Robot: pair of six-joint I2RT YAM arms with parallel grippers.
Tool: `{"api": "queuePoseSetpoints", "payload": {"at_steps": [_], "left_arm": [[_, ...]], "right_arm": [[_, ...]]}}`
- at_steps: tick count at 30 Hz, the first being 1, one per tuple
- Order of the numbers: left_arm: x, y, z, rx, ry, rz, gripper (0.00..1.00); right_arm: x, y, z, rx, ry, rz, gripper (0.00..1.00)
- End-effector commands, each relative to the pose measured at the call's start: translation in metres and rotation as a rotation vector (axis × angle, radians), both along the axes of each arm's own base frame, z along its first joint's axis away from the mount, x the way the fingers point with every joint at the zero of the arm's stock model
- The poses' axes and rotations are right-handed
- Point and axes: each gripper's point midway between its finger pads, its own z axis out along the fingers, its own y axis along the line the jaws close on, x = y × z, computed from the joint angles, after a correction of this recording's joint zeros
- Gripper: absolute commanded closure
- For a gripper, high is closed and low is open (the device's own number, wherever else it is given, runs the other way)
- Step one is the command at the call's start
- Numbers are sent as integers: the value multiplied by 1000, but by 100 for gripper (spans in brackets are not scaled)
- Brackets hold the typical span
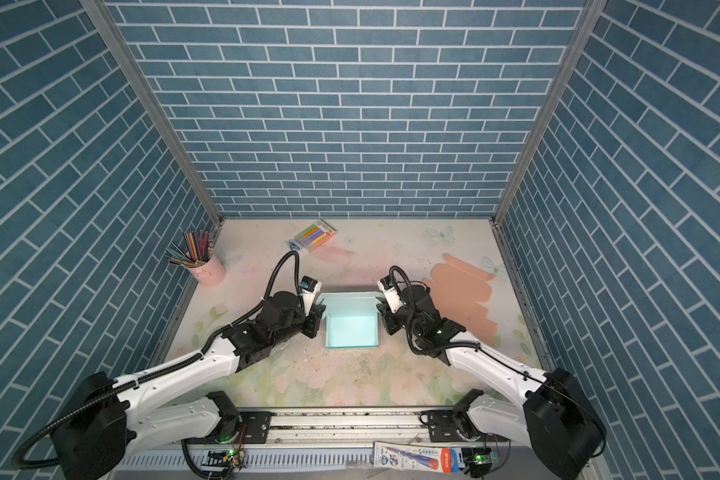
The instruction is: Fold the paper box
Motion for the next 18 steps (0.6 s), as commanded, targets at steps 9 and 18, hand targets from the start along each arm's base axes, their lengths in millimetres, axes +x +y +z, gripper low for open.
{"api": "queuePoseSetpoints", "payload": {"at_steps": [9, 18], "left_arm": [[5, -1, 9, 2, -16, 0, 99], [7, 0, 11, 6, -20, 10, 99]], "right_arm": [[5, 0, 22, 12, -52, -3, 79], [5, 5, 25, 22, -53, 16, 91]]}}
